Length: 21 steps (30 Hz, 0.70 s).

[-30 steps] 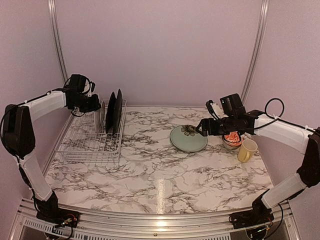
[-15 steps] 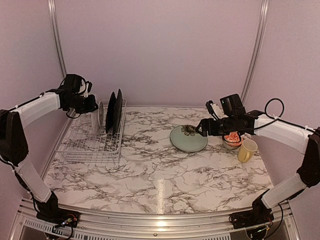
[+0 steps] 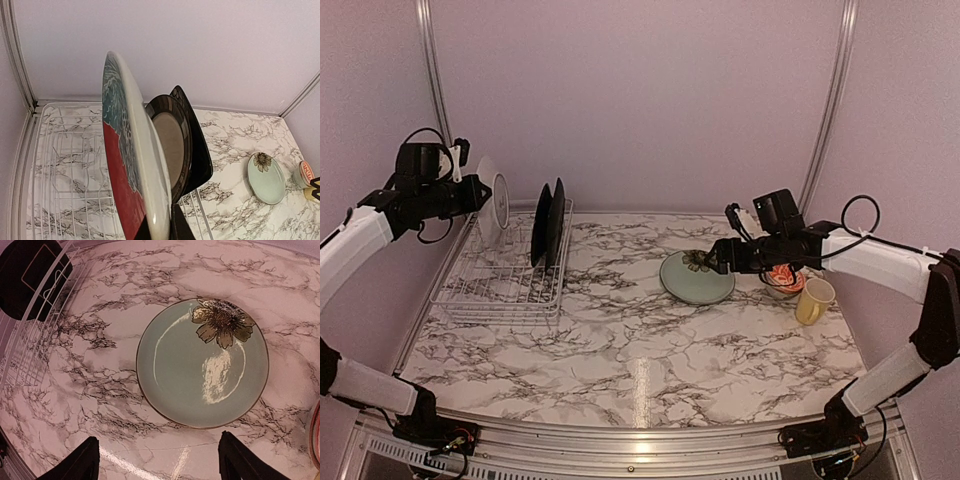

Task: Unload the mixed dishes from the dish rack
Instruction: Pass from the left arm to the right

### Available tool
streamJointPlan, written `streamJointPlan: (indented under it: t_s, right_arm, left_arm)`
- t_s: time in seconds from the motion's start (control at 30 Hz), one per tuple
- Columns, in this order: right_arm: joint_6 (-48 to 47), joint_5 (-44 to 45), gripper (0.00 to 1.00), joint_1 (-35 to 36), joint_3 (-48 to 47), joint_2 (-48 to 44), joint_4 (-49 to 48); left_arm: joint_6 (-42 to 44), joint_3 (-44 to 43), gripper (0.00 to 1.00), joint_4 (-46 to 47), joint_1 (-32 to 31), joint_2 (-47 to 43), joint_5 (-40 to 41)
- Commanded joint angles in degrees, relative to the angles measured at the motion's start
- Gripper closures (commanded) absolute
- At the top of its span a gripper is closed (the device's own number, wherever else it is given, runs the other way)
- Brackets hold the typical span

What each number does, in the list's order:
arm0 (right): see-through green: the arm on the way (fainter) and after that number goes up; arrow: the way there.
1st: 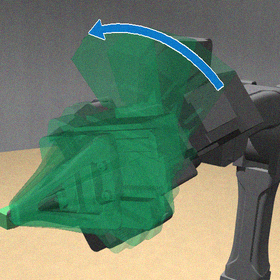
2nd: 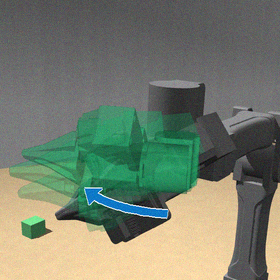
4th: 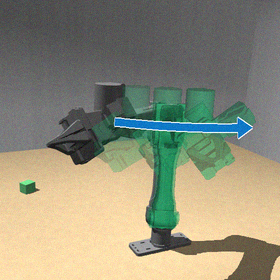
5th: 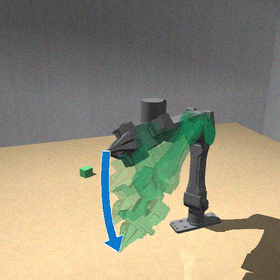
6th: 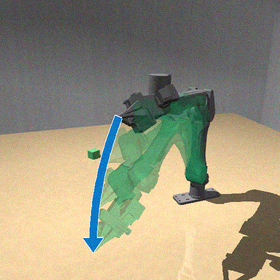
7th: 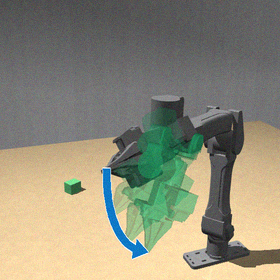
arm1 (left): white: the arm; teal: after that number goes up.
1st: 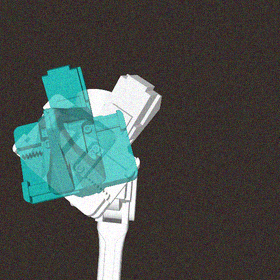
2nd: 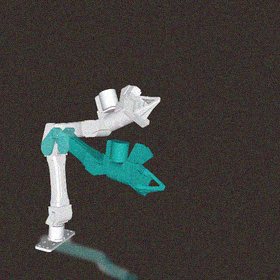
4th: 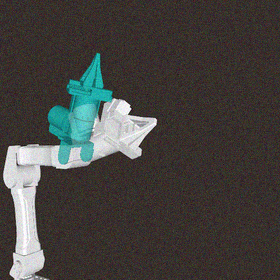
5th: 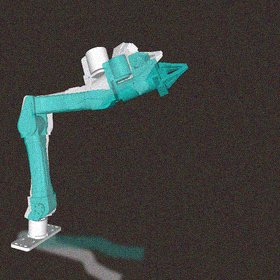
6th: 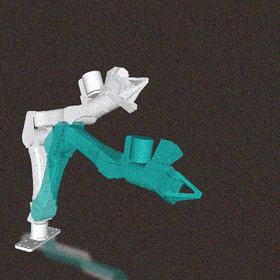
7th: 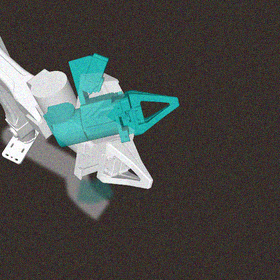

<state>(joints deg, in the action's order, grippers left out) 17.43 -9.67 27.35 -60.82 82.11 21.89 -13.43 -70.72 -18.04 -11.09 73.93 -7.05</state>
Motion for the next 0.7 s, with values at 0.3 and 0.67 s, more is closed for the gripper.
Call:
streamJointPlan:
  t_s: [0.3, 0.67]
  right_arm:
    - [1.47, -0.53, 0.21, 3.03, -6.21, 5.43, -1.32]
    - [1.68, -0.21, 0.10, 3.11, -7.65, 3.07, -1.20]
  left_arm:
    - [7.25, 4.35, 1.00, 19.38, -7.01, -12.62, 2.41]
    - [18.76, -2.14, 1.00, 14.72, -27.39, -8.66, 13.16]
